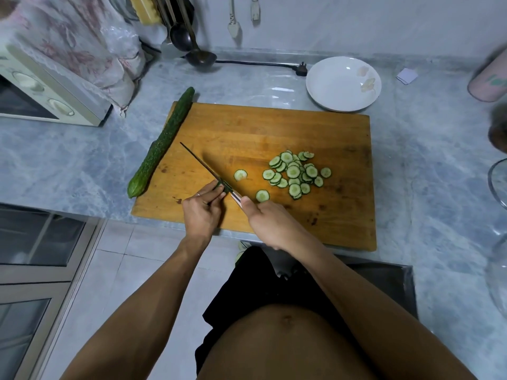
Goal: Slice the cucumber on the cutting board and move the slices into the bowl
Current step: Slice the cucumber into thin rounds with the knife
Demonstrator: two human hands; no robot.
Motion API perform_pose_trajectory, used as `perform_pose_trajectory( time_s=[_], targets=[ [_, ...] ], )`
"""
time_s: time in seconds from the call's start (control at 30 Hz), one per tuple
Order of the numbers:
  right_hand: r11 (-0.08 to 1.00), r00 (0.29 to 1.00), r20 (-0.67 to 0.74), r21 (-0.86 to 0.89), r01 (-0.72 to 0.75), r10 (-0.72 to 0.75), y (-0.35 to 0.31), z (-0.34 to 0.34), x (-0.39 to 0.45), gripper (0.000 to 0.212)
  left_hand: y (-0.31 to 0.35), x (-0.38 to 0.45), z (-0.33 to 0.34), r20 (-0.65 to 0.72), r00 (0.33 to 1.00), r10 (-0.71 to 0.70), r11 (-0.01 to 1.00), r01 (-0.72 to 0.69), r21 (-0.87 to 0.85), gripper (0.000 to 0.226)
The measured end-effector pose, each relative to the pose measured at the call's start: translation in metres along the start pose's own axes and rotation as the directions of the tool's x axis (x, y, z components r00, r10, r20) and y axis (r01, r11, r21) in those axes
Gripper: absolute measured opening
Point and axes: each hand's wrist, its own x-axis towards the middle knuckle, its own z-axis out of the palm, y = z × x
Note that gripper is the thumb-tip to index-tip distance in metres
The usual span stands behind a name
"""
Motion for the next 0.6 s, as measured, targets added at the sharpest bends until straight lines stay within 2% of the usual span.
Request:
perform_pose_trajectory(
  time_s=[0.37, 0.5, 0.6],
  targets=[
    [1.000, 0.997, -0.077, -0.013, -0.013, 0.012, 0.006, 0.009, 0.020, 0.065, -0.006, -0.005, -0.002, 0.068, 0.992, 0.110, 0.992, -0.114, 0.052, 0.025],
    [1.000, 0.995, -0.100, 0.013, 0.003, -0.002, 0.015, -0.004, 0.009, 0.064, 0.000, -0.006, 0.001, -0.008, 0.998, 0.069, 0.997, -0.069, 0.029, 0.020],
    [1.000, 0.996, -0.093, 0.021, 0.012, -0.010, 0.018, -0.007, 0.001, 0.068, 0.004, -0.008, 0.004, -0.004, 0.997, 0.072, 0.997, -0.072, 0.028, 0.019]
  ],
)
